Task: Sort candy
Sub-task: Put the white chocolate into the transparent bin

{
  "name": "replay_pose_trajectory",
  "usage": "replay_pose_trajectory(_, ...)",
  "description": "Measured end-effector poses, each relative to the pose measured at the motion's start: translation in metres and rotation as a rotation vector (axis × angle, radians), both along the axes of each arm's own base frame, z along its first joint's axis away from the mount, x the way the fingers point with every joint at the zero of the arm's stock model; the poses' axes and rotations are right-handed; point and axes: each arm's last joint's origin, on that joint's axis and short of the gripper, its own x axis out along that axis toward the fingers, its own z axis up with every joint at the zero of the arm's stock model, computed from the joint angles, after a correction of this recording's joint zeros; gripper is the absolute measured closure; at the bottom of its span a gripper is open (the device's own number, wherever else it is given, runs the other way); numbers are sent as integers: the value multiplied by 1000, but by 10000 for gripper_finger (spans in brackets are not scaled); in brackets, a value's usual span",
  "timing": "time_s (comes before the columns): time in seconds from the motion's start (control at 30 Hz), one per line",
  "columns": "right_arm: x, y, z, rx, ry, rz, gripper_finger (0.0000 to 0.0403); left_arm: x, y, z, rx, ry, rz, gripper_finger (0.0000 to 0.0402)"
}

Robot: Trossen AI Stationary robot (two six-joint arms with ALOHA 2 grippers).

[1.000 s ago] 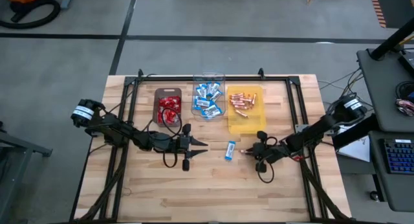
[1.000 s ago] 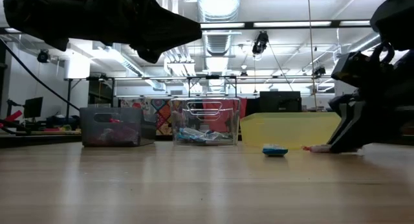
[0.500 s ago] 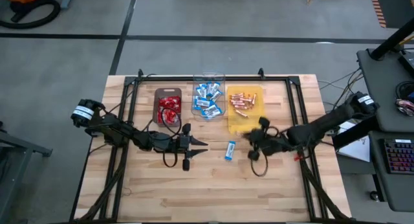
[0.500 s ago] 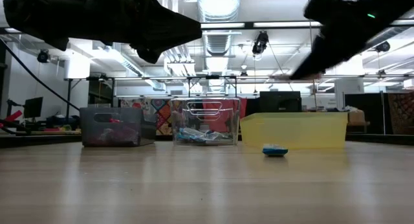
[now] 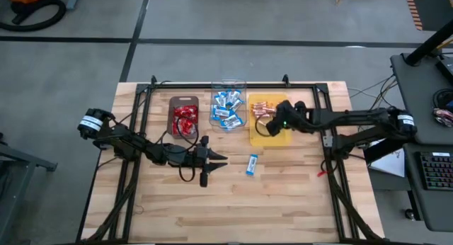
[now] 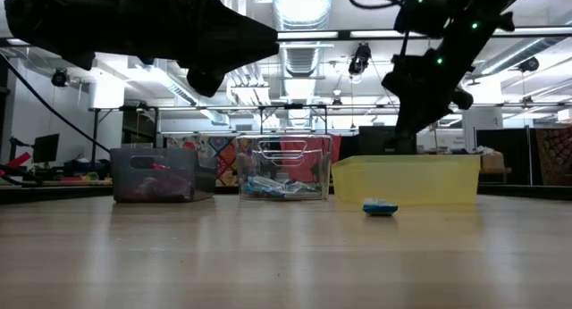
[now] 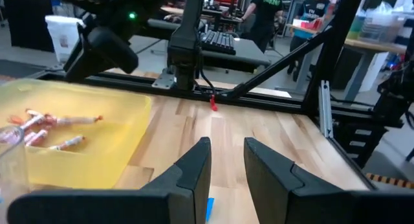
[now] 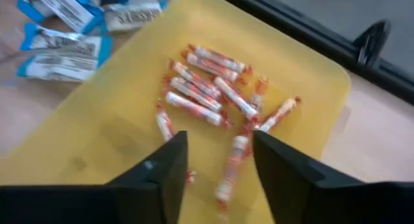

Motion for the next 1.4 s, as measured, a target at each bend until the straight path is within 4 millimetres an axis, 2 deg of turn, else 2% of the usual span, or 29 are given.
replay_pose_trajectory(0.13, -2, -4, 1, 10, 5, 10, 194, 0, 0, -1, -63, 6, 3, 323)
replay_pose_trajectory(0.27, 0, 4, 13, 17, -46, 73, 182, -1, -4, -2, -140, 24, 13, 323)
replay_pose_trajectory(0.53, -2, 42, 40, 178, -214, 311, 193, -10, -25, -4, -242, 15, 134, 323)
replay_pose_trajectory(0.8, -8, 86, 56, 371, -287, 493, 200, -14, -38, -2, -298, 7, 163, 323)
replay_pose_trajectory(0.93, -11, 106, 59, 446, -250, 521, 200, 9, -51, -3, -280, 19, 157, 323)
replay_pose_trajectory(1.1, -16, 123, 63, 513, -170, 506, 200, 45, -65, -11, -254, 123, 186, 323)
replay_pose_trajectory(1.27, -20, 132, 65, 539, -63, 471, 200, 75, -74, -23, -241, 273, 241, 314)
replay_pose_trajectory(1.4, -19, 135, 65, 542, -4, 445, 200, 95, -78, -29, -214, 338, 269, 283)
